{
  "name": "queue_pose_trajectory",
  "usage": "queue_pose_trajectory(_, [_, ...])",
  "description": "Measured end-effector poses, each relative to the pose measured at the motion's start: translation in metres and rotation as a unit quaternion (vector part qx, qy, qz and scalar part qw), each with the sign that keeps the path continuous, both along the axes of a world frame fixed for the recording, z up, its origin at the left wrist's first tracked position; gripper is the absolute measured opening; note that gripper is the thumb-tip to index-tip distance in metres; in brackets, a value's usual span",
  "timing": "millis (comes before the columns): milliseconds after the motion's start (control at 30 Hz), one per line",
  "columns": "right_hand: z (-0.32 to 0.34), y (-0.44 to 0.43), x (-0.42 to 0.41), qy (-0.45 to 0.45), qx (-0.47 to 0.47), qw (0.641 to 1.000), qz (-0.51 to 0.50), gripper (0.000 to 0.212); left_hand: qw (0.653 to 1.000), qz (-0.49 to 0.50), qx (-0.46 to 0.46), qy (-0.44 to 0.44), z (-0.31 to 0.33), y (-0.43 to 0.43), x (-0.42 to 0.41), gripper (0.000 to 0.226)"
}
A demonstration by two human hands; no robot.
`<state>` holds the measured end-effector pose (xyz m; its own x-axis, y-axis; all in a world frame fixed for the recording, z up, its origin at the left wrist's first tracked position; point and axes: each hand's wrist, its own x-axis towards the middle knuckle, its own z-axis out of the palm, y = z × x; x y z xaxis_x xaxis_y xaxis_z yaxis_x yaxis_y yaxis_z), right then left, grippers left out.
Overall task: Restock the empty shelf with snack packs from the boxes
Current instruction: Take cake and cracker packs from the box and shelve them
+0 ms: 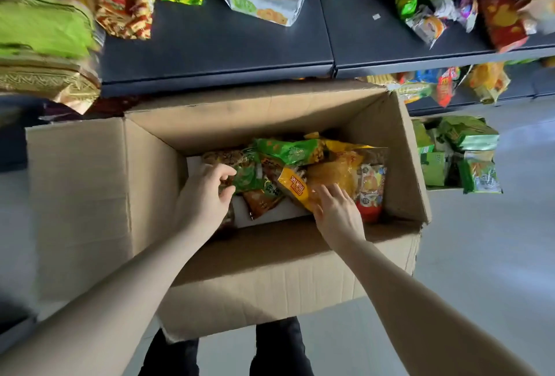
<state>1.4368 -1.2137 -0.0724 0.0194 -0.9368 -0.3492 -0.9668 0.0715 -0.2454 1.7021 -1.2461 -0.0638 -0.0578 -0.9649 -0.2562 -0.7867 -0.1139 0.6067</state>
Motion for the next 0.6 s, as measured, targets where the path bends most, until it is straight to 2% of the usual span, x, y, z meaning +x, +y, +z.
queue_pose_trajectory(333, [-0.123,-0.008,-0.029,0.013,0.135,0.991,0.003,0.042,0.997,0.005,0.078,-0.008,-0.128,0.031,-0.057,0.029])
queue_pose_trajectory(500, [-0.174,-0.022,-0.024,0.032,0.202,0.978,-0.031,0.059,0.995,0.006,0.102,-0.010,-0.174,0.032,-0.073,0.029])
queue_pose_trajectory(600, [-0.209,-0.032,-0.015,0.032,0.205,0.977,-0.042,0.063,0.994,-0.003,0.110,-0.009,-0.198,0.032,-0.071,0.030])
